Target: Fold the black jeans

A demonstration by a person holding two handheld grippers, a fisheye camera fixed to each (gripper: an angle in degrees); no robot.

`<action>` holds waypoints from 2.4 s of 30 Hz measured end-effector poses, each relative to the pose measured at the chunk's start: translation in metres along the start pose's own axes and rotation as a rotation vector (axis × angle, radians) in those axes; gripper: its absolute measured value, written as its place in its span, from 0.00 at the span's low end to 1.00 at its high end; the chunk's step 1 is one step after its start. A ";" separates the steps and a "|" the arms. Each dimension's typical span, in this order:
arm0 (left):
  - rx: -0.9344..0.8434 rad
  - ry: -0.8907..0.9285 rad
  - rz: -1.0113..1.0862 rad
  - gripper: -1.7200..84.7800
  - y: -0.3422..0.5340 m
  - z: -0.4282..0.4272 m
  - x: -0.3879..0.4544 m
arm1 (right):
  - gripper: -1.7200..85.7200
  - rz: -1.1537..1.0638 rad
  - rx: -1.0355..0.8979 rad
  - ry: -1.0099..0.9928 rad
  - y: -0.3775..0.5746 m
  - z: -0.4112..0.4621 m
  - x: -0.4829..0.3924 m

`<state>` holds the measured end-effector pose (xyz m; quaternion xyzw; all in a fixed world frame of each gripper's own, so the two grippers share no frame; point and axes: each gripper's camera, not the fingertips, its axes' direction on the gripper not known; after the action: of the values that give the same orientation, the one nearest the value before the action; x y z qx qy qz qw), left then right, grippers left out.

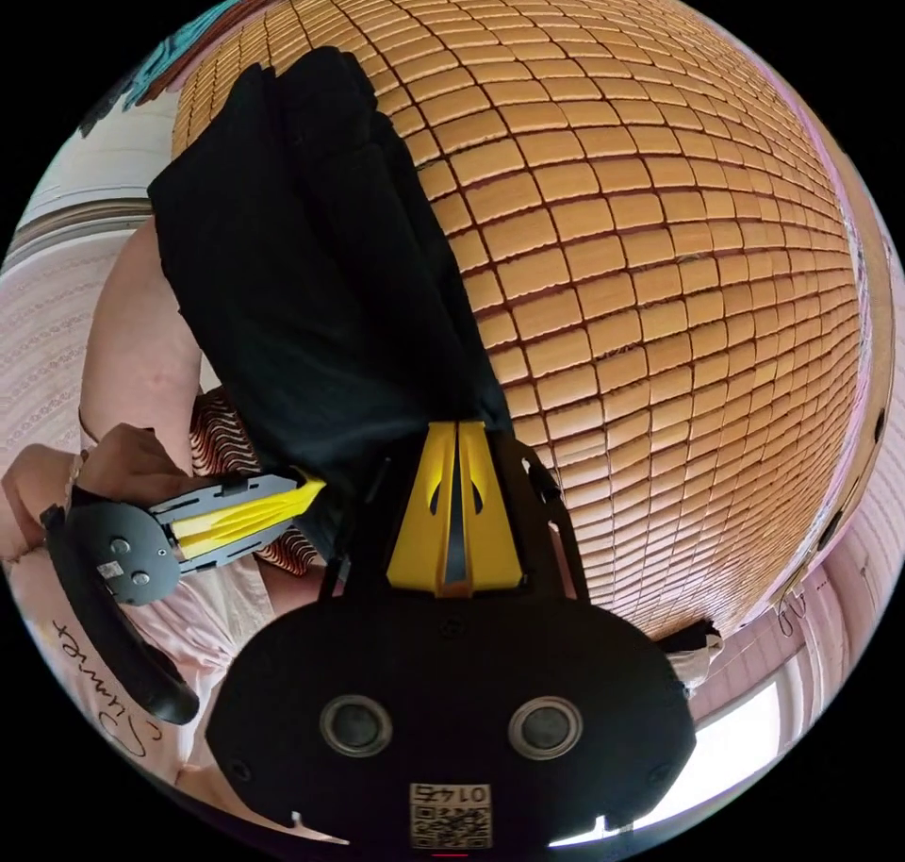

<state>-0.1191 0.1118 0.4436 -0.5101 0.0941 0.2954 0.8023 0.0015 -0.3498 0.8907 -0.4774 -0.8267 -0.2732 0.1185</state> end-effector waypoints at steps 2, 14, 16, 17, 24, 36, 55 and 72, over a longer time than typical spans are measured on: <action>-0.002 -0.002 0.001 0.01 -0.006 0.000 0.004 | 0.02 0.038 0.019 -0.003 -0.002 -0.003 0.003; -0.017 -0.126 0.104 0.01 -0.025 -0.004 0.040 | 0.02 -0.041 -0.013 0.189 -0.014 0.008 -0.015; -0.038 -0.133 0.115 0.01 -0.028 -0.004 0.044 | 0.02 -0.046 -0.018 0.210 -0.014 0.014 -0.016; -0.050 -0.132 0.120 0.01 -0.031 -0.004 0.046 | 0.02 -0.056 -0.029 0.231 -0.014 0.018 -0.018; -0.058 -0.135 0.130 0.01 -0.032 -0.006 0.057 | 0.02 -0.136 -0.097 0.312 -0.009 0.052 -0.021; -0.053 -0.116 0.101 0.01 -0.021 -0.009 0.069 | 0.02 -0.130 -0.130 0.286 0.043 0.145 0.009; 0.381 0.091 0.172 0.12 0.032 -0.054 0.135 | 0.18 0.913 0.725 -0.418 0.551 0.480 0.100; 0.222 -0.069 0.234 0.17 0.023 -0.050 0.198 | 0.05 0.601 0.911 -0.704 0.633 0.600 0.084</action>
<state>0.0349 0.1499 0.3134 -0.3934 0.1576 0.3920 0.8165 0.5379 0.3003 0.6500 -0.6510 -0.6794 0.3226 0.1024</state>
